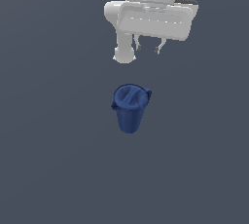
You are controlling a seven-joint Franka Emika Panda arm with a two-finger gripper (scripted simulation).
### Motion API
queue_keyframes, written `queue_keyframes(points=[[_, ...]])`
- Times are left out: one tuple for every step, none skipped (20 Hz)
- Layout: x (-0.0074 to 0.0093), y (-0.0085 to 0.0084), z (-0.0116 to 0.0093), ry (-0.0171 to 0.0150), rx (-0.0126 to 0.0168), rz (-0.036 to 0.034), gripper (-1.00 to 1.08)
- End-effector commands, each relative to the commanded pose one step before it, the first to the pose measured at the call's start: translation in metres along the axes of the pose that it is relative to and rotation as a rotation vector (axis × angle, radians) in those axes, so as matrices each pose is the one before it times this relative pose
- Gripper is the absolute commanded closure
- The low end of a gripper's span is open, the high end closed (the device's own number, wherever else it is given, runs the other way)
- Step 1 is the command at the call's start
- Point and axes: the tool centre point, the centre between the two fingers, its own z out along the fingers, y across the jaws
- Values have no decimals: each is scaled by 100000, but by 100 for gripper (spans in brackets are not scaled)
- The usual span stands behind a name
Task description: Pick up the object and move it to a goal position.
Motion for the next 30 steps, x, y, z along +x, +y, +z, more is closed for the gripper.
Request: queue_keyframes(points=[[-62,-621,-496,3148,-1024,3007,-20],[-39,-243,-154,1202,-457,1140,-20],[-47,-242,-134,1186,-472,1127,-20],[-55,-242,-113,1168,-486,1114,-20],[-64,-240,-91,1151,-501,1102,-20],[-72,-238,-70,1133,-515,1089,-20],[-82,-236,-47,1114,-530,1075,-20],[-91,-234,-25,1096,-544,1062,-20],[-101,-231,-2,1075,-558,1048,-20],[-111,-229,22,1054,-571,1035,-20],[-122,-225,45,1034,-586,1022,-20],[-133,-221,69,1012,-599,1008,-20],[-144,-217,93,989,-613,994,-20],[-155,-213,118,965,-626,980,-20],[-167,-208,142,942,-640,967,-20],[-179,-203,167,918,-653,953,-20],[-191,-197,192,892,-666,939,-20],[-203,-190,216,868,-680,927,-20],[-216,-184,241,840,-692,913,-20],[-229,-177,266,814,-705,900,-20],[-241,-169,291,787,-719,888,-20],[-255,-161,316,758,-731,875,-20],[-268,-153,340,730,-744,862,-20],[-281,-144,365,701,-757,851,-20],[-295,-134,389,671,-769,839,-20],[-308,-124,413,641,-782,827,-20],[-322,-114,437,610,-795,816,-20],[-335,-103,461,579,-807,805,-20],[-349,-92,484,547,-820,795,-20],[-363,-80,507,514,-832,785,-20]])
